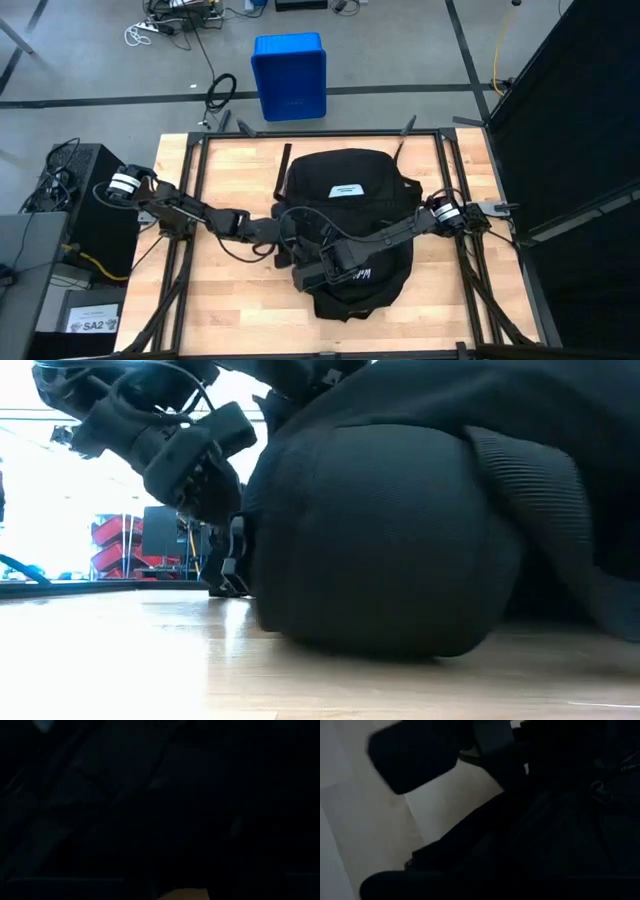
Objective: Unpack backpack
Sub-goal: Open the black backpack
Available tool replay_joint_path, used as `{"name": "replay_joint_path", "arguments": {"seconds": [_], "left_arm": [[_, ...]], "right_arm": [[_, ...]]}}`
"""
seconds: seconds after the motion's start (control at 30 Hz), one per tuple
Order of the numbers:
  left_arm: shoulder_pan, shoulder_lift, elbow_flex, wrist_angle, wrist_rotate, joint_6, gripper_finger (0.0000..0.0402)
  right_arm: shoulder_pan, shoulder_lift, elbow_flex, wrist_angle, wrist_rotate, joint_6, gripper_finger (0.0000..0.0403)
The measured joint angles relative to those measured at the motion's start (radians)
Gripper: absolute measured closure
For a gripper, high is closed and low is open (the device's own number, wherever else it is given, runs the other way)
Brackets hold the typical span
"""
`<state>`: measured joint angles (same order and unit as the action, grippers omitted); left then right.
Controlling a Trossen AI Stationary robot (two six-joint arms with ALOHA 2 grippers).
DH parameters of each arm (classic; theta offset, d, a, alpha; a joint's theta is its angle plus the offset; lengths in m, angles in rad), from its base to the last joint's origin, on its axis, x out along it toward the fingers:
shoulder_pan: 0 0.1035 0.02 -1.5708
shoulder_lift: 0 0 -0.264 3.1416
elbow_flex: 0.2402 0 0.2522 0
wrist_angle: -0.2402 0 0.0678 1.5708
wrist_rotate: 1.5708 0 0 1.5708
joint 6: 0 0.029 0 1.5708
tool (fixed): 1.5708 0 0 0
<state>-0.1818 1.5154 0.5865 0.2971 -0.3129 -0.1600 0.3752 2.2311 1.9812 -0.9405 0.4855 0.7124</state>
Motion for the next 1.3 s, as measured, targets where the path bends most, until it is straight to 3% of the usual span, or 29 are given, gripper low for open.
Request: {"name": "replay_joint_path", "arguments": {"seconds": [0.2, 0.47, 0.73, 0.87, 1.3], "left_arm": [[0.011, 0.000, 0.000, -0.033, -0.068, 0.002, 0.0300], [0.012, 0.000, -0.002, -0.039, -0.037, 0.133, 0.0300], [0.013, 0.102, -0.002, 0.052, -0.037, 0.209, 0.0296], [0.015, 0.135, 0.000, 0.091, -0.087, 0.228, 0.0286], [-0.016, 0.084, 0.000, 0.021, -0.170, 0.240, 0.0275]], "right_arm": [[0.004, 0.000, 0.000, 0.002, 0.007, 0.000, 0.0403], [0.008, 0.000, 0.000, 0.002, -0.015, 0.000, 0.0403], [0.005, 0.000, 0.000, 0.018, -0.022, -0.008, 0.0403], [0.005, 0.000, 0.000, 0.022, -0.022, -0.009, 0.0403], [0.006, 0.000, 0.000, 0.027, -0.037, -0.010, 0.0403]]}}
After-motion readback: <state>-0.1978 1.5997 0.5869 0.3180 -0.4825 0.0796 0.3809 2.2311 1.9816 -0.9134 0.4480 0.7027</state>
